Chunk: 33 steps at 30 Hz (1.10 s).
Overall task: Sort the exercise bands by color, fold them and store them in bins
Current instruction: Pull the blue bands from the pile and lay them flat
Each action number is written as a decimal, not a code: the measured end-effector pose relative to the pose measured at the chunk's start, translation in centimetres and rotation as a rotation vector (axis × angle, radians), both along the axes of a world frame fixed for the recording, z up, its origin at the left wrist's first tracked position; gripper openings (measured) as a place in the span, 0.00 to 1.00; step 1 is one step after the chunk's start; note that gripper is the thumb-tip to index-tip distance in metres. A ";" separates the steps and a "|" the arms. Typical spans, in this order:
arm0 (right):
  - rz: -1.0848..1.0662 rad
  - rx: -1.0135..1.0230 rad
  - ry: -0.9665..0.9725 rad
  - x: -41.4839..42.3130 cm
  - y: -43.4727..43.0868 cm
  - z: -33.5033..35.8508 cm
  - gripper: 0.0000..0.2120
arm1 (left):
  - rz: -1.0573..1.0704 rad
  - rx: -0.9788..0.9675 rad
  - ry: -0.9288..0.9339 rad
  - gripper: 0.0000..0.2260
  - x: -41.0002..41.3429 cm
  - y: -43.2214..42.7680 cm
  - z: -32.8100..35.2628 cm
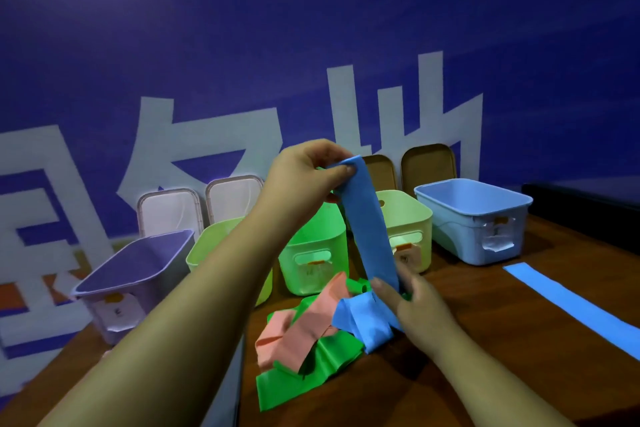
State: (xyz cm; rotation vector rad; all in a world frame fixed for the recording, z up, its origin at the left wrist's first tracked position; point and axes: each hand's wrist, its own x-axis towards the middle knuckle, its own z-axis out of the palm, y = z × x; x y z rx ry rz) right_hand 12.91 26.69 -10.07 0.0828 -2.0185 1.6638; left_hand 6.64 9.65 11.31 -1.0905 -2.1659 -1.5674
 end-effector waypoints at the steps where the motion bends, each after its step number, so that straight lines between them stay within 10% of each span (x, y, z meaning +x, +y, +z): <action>1: 0.024 -0.042 -0.012 0.1 -0.1 0.1 0.10 | 0.000 -0.005 0.008 0.06 0.0 0.2 0.5; 13: 0.110 -0.237 -0.151 0.9 -0.6 1.1 0.07 | 0.121 -0.026 0.061 0.07 -1.8 1.5 3.6; 33: -0.108 0.132 -0.292 12.5 12.0 1.4 0.06 | 0.035 0.046 -0.184 0.05 -5.6 13.9 -3.1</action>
